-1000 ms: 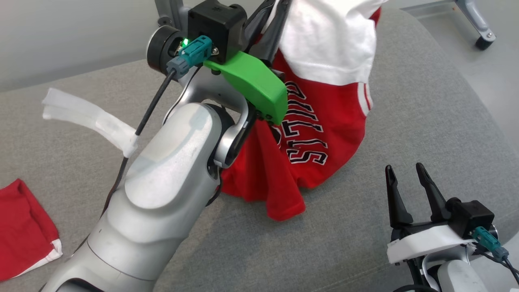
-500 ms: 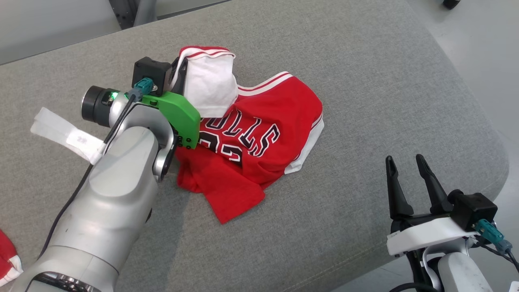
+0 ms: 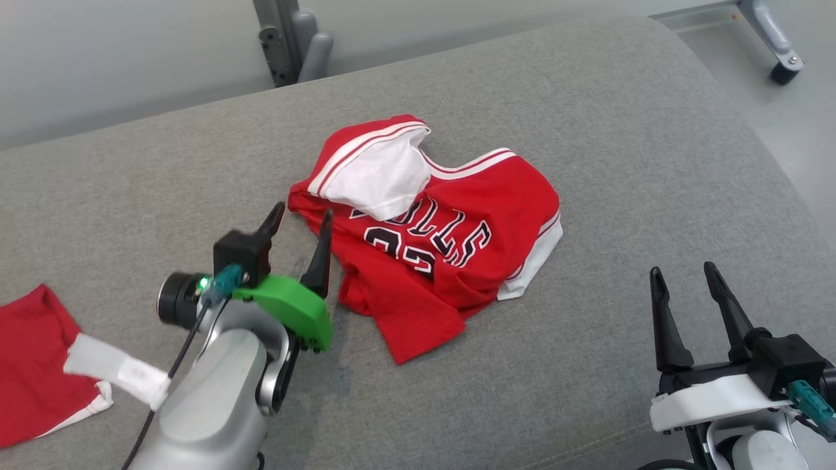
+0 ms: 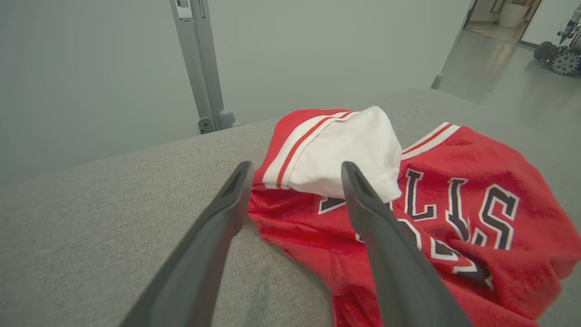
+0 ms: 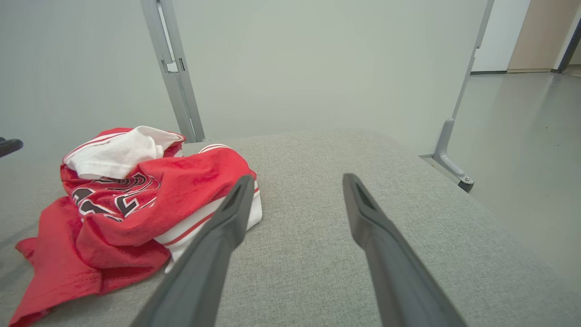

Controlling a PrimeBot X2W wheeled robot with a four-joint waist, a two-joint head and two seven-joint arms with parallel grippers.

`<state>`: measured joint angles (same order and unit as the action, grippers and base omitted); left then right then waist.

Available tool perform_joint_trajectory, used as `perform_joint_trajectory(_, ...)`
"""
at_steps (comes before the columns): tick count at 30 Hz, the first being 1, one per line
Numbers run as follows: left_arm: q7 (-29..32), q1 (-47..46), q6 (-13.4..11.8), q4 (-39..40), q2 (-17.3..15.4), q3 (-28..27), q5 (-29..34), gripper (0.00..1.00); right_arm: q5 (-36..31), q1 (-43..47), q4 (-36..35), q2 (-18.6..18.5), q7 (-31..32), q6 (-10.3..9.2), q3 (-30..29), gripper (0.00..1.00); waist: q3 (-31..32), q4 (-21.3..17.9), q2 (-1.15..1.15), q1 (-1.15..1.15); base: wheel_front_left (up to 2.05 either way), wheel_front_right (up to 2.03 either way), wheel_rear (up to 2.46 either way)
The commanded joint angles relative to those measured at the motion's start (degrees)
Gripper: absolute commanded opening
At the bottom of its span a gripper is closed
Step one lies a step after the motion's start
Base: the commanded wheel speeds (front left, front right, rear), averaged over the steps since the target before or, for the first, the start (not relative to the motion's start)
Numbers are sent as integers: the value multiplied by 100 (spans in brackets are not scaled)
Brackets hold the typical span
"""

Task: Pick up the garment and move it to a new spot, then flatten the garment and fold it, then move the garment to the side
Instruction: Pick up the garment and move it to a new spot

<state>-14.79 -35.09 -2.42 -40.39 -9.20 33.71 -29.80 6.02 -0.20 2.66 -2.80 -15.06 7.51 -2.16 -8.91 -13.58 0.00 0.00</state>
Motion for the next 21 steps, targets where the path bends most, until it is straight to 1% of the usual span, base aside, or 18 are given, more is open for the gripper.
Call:
perform_joint_trajectory(1, -38, 273, -86, 165, -82, -52, -45, 100, -63, 83, -56, -29, -18, -4, -27, 100, 343, 403, 0, 0, 0, 0, 0)
perform_joint_trajectory(4, -43, 1094, -315, 994, -250, -252, 19, 100, -193, 208, -189, -119, -18, -4, -112, 100, 467, 662, 0, 0, 0, 0, 0)
perform_joint_trajectory(6, -44, 1635, -479, 1487, -421, -442, 132, 100, -245, 261, -231, -168, -18, -4, -131, 100, 531, 805, 0, 0, 0, 0, 0)
perform_joint_trajectory(10, -42, 2692, -630, 2371, -541, -944, 328, 100, -329, 393, -206, -321, -18, -4, -157, 100, 675, 1061, 0, 0, 0, 0, 0)
perform_joint_trajectory(15, -43, 3672, -493, 3031, -469, -1519, 605, 100, -360, 570, -80, -456, -18, -4, -226, 100, 813, 1370, 0, 0, 0, 0, 0)
perform_joint_trajectory(18, -43, 4007, -396, 3179, -360, -1862, 759, 100, -352, 666, 22, -480, -18, -4, -304, 100, 875, 1527, 0, 0, 0, 0, 0)
perform_joint_trajectory(21, -43, 4215, -241, 3247, -221, -2147, 902, 100, -349, 765, 117, -452, -18, -4, -400, 100, 940, 1663, 0, 0, 0, 0, 0)
